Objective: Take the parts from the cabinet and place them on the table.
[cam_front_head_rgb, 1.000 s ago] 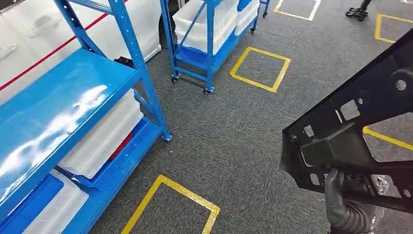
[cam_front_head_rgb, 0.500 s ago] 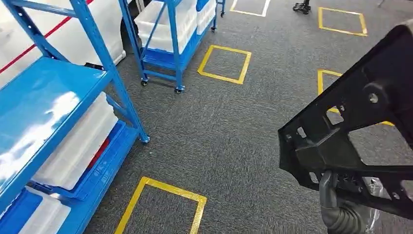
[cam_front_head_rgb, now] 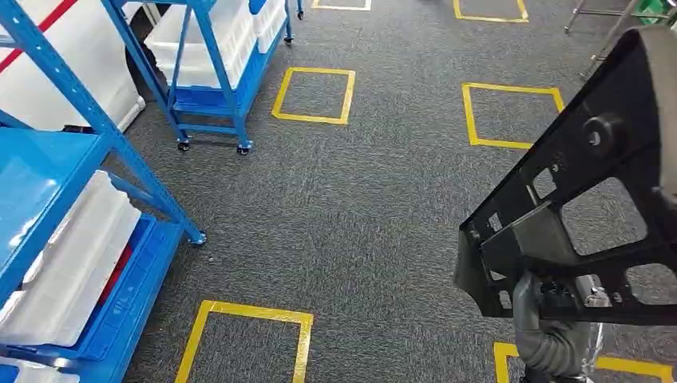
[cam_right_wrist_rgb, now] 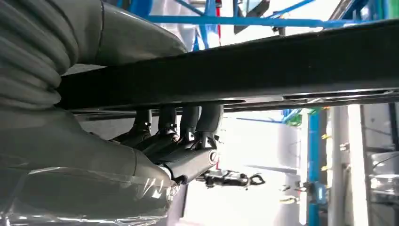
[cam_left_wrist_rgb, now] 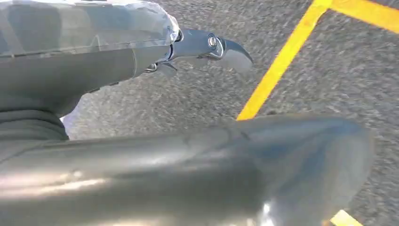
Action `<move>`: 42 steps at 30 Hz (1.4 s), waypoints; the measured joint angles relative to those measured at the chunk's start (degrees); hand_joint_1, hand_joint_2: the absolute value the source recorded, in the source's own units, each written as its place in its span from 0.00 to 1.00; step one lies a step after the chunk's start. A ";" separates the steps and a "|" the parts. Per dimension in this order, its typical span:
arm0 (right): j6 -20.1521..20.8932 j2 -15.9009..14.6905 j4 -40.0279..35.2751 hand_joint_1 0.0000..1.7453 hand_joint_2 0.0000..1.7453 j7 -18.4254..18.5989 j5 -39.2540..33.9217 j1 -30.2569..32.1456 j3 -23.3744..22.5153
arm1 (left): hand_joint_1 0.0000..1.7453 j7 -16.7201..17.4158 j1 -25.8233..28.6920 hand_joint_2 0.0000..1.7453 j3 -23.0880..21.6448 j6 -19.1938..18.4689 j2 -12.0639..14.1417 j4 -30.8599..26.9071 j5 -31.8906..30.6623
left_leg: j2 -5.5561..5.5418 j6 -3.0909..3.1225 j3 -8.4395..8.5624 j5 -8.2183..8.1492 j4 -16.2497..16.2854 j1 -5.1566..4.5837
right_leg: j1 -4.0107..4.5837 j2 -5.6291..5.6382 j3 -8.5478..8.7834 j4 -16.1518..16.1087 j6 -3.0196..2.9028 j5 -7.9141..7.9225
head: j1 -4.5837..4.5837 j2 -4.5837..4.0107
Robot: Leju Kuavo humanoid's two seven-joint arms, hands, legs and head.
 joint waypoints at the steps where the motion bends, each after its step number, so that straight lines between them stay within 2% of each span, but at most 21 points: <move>1: -0.20 0.00 0.74 1.00 1.00 0.02 0.20 -0.02 0.57 | 0.00 0.24 0.08 0.00 0.07 0.50 -0.07 0.00 0.04 | -0.01 0.06 -0.33 0.63 0.80 0.01 | 0.07 0.97 -0.16 0.08 0.09 0.16 | 0.00 0.00; 4: -0.37 0.02 2.43 1.00 1.00 0.02 0.55 -0.37 2.04 | 0.00 1.47 0.03 0.00 0.26 2.76 -0.35 0.00 -0.07 | -1.13 0.48 5.24 7.64 -10.88 0.13 | 0.06 3.44 -0.40 0.63 0.38 0.34 | 0.00 0.00; 6: -0.50 0.04 3.61 1.00 1.00 0.04 0.68 -0.98 3.04 | 0.00 2.36 0.13 0.00 0.64 4.29 -0.53 0.02 -0.15 | -6.80 0.66 7.60 8.45 -17.03 0.53 | 0.26 4.77 -1.09 1.25 1.01 0.55 | 0.02 0.00; 10: -0.48 0.09 6.65 1.00 1.00 0.04 1.44 -2.68 5.12 | 0.00 4.84 -0.35 0.00 1.01 9.32 -1.62 0.00 -1.21 | -3.94 1.84 7.48 9.37 -17.49 0.38 | -0.06 7.83 -2.13 0.53 3.09 1.94 | 0.02 0.00; 12: -0.31 0.09 8.85 1.00 1.00 0.07 1.97 -4.06 6.58 | 0.00 6.62 -0.57 0.00 1.01 12.22 -2.75 0.00 -2.07 | -1.95 2.81 7.24 10.28 -18.22 0.46 | 0.14 1.97 -4.00 3.99 2.81 -1.02 | 0.13 0.00; 13: -0.27 0.09 9.77 1.00 1.00 0.09 2.18 -4.76 7.28 | 0.00 7.01 -0.43 0.00 0.98 12.64 -3.15 0.00 -2.34 | -1.02 2.88 6.98 10.34 -18.21 0.25 | 0.15 0.43 -5.83 7.90 2.98 -3.41 | 0.13 0.00; 16: -0.22 0.07 12.42 1.00 1.00 0.09 2.65 -6.33 9.14 | 0.00 8.55 -0.27 0.00 0.98 14.28 -4.00 0.00 -3.17 | 1.78 2.91 6.47 10.36 -18.02 -0.05 | -0.02 -0.75 -9.83 17.84 3.32 -7.20 | 0.13 0.00; 19: -0.07 0.07 14.80 1.00 1.00 0.11 2.88 -7.61 10.82 | 0.00 9.31 -0.52 0.00 0.92 16.00 -4.90 0.00 -3.87 | 3.92 2.79 6.61 10.27 -17.99 -0.21 | 0.05 -2.02 -3.20 7.40 2.99 -1.68 | 0.13 0.00; 20: -0.05 0.09 15.24 1.00 1.00 0.11 2.91 -8.16 11.24 | 0.00 9.31 -0.57 0.00 0.90 16.22 -5.32 0.00 -3.96 | 4.45 2.66 6.85 10.18 -17.99 -0.28 | 0.30 -4.22 0.15 1.90 2.54 0.11 | 0.13 0.00; 21: -0.05 0.09 15.63 1.00 1.00 0.11 2.93 -8.81 11.63 | 0.00 9.31 -0.54 0.00 0.90 16.35 -5.67 0.00 -3.98 | 5.00 2.44 6.82 10.06 -17.96 -0.58 | 1.07 -6.41 1.03 -0.12 2.08 -0.90 | 0.13 0.00; 25: -0.02 0.07 17.40 1.00 1.00 0.04 2.67 -10.12 12.99 | 0.00 8.76 -0.69 0.00 0.90 16.44 -6.36 -0.20 -3.52 | 7.32 1.39 7.22 9.85 -17.99 -0.67 | 1.28 -3.47 0.35 -0.56 0.93 -0.04 | 0.13 0.00; 26: -0.02 0.07 17.81 1.00 1.00 0.06 2.67 -10.32 13.22 | 0.00 8.66 -0.68 0.00 0.92 16.44 -6.41 -0.37 -3.24 | 6.12 0.96 6.99 9.11 -17.39 -0.46 | 0.54 -2.90 0.76 -1.11 0.57 0.35 | 0.11 0.00; 28: -0.16 0.11 18.72 1.00 1.00 0.04 2.62 -11.35 13.97 | 0.00 8.39 -0.54 0.00 0.96 16.44 -6.49 -0.44 -2.80 | 0.92 0.70 4.42 5.26 -11.34 -0.18 | 0.51 -1.69 0.49 -1.20 -0.03 0.67 | 0.09 0.00; 30: -0.20 0.15 19.57 1.00 1.00 0.02 2.62 -11.68 14.52 | 0.00 8.26 -0.40 0.00 1.01 16.46 -6.49 -0.48 -2.43 | -0.01 0.44 -0.23 1.00 -1.33 -0.08 | 0.59 -0.19 0.29 -1.10 -0.12 0.74 | 0.07 0.00; 31: -0.24 0.17 19.94 1.00 1.00 0.02 2.60 -11.70 14.65 | 0.00 8.11 -0.32 0.00 1.03 16.48 -6.49 -0.48 -2.23 | -0.01 0.36 -1.38 0.76 0.98 -0.04 | 0.59 0.51 0.23 -0.98 -0.11 0.75 | 0.07 0.00; 34: -0.57 0.15 21.14 1.00 1.00 0.04 2.49 -11.97 15.39 | 0.00 6.80 -0.18 0.00 1.47 16.22 -6.49 -0.68 -1.03 | -0.54 0.32 2.33 7.35 -7.79 0.35 | 0.46 3.20 0.26 -0.35 0.12 0.63 | 0.07 0.00; 35: -0.85 0.18 21.36 1.00 1.00 0.04 2.43 -12.05 15.61 | 0.00 6.30 -0.14 0.00 1.66 15.81 -6.49 -0.74 -0.48 | -2.01 0.28 4.66 9.89 -12.98 0.63 | 0.39 4.01 0.23 -0.06 0.40 0.50 | 0.07 0.00; 36: -1.14 0.17 21.51 1.00 1.00 0.02 2.36 -12.13 15.78 | 0.00 5.82 -0.10 0.00 1.99 15.37 -6.49 -0.76 -0.22 | -5.90 0.26 5.84 9.62 -15.55 1.11 | 0.37 4.55 -0.09 0.24 0.75 0.40 | 0.09 0.00; 37: -1.25 0.15 21.68 1.00 1.00 0.09 2.34 -12.42 15.89 | 0.00 5.60 -0.08 0.00 2.38 15.19 -6.63 -0.79 0.11 | -6.36 0.37 5.67 9.55 -16.40 1.06 | 0.52 5.37 -0.67 0.92 1.17 0.43 | 0.11 0.00; 41: -1.27 0.13 21.97 1.00 1.00 0.04 2.34 -12.36 16.02 | 0.00 5.23 -0.14 0.00 2.69 15.04 -6.84 -1.00 0.41 | -3.35 2.00 5.77 10.39 -16.93 0.99 | -0.10 7.37 -1.68 0.63 2.84 1.07 | 0.09 0.00; 42: -1.29 0.13 21.99 1.00 1.00 0.02 2.34 -12.39 16.05 | 0.00 5.07 -0.06 0.00 2.80 14.82 -6.84 -1.09 0.46 | -2.57 2.29 5.86 10.57 -17.21 0.82 | 0.33 3.24 -2.23 1.96 2.90 -0.08 | 0.18 0.00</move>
